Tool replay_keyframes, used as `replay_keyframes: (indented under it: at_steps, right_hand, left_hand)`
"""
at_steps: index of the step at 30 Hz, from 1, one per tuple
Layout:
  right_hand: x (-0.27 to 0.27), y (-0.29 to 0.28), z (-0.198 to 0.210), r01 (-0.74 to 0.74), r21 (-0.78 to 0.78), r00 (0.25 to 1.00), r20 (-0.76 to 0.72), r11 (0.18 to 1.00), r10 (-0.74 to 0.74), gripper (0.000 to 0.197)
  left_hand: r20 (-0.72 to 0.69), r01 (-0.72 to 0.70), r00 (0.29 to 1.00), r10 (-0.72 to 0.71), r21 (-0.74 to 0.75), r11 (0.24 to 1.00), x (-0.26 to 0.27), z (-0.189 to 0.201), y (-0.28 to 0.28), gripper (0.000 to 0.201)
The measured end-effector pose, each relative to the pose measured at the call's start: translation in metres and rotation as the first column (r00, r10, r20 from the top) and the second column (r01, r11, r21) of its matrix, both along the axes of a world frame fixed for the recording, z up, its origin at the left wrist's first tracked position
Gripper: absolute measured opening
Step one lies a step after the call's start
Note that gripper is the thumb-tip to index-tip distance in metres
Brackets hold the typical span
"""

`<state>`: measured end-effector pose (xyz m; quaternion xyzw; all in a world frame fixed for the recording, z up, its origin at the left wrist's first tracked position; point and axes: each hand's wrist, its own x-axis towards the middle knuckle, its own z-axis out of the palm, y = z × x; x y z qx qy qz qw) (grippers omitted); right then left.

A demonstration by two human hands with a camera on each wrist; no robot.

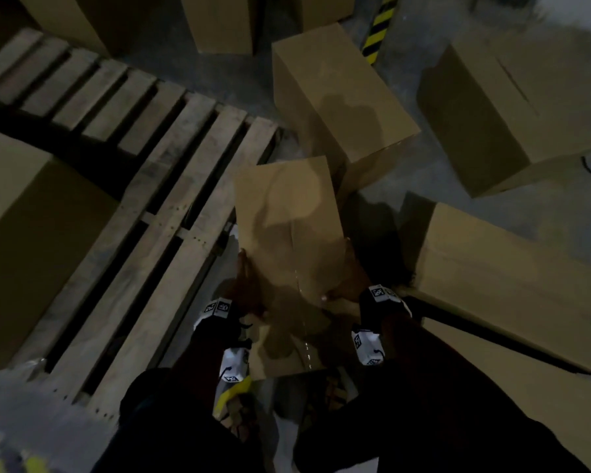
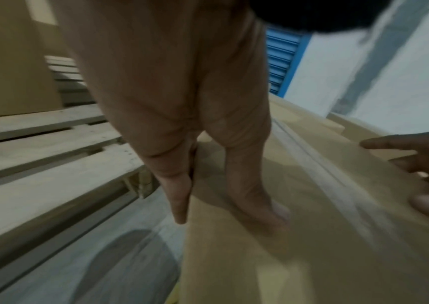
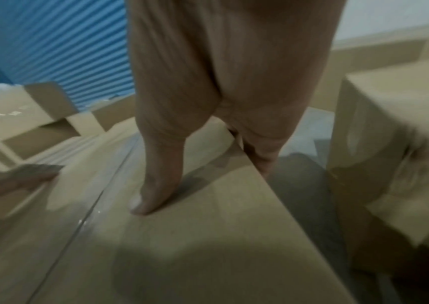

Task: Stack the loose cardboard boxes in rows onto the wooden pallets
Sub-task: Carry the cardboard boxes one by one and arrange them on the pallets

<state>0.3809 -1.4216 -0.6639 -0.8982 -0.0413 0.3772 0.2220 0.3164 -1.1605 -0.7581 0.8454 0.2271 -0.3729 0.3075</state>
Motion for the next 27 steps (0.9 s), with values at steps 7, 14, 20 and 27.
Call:
replay_keyframes:
  at_steps: [7, 14, 20, 27]
  right_hand:
    - [-0.022, 0.011, 0.124, -0.015, 0.0, 1.0, 0.026, 1.0, 0.015, 0.153]
    - [-0.058, 0.015, 0.292, 0.083, 0.071, 0.99, 0.111, 0.994, -0.091, 0.154]
    - [-0.102, 0.014, 0.407, 0.149, 0.232, 0.967, 0.171, 0.961, -0.191, 0.156]
    - [-0.162, 0.023, 0.497, 0.025, 0.346, 0.948, 0.291, 0.938, -0.133, 0.159]
  left_hand:
    - [0.137, -0.242, 0.958, 0.253, -0.092, 0.966, -0.033, 0.176, -0.004, 0.125]
    - [0.151, -0.204, 0.965, 0.216, -0.089, 0.975, -0.06, 0.356, 0.015, 0.149]
    - [0.175, -0.265, 0.918, 0.355, -0.393, 0.881, -0.109, 0.499, 0.043, 0.154]
    - [0.393, -0.128, 0.866, 0.308, -0.421, 0.898, -0.186, 0.59, 0.074, 0.156]
